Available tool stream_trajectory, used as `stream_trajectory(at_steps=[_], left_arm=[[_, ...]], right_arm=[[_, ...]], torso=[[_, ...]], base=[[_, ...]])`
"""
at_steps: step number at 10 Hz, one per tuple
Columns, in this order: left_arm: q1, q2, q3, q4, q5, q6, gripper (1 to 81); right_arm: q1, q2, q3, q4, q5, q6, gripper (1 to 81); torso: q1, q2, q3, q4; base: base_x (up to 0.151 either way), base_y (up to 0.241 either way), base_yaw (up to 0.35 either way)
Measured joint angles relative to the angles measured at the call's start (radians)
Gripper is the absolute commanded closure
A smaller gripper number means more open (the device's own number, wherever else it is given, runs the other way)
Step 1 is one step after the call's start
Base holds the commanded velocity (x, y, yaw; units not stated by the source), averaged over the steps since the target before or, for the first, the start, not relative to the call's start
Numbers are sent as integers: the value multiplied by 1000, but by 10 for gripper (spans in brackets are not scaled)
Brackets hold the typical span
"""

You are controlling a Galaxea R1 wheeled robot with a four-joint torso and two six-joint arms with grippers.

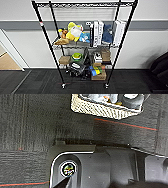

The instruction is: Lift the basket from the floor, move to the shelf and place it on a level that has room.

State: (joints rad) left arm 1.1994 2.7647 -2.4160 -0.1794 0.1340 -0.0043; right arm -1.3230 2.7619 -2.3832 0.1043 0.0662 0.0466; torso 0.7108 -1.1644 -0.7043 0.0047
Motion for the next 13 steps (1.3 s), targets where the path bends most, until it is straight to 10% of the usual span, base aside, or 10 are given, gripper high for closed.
stream_trajectory(at_steps=[7,13], left_arm=[[-70,-6,0,-35,63,0,10],[-140,-12,0,-60,106,0,10]], right_arm=[[93,-3,5,31,-94,0,10],[171,-14,0,48,-119,1,10]], torso=[[144,-230,-7,0],[264,-418,-178,0]], base=[[0,0,0],[0,0,0]])
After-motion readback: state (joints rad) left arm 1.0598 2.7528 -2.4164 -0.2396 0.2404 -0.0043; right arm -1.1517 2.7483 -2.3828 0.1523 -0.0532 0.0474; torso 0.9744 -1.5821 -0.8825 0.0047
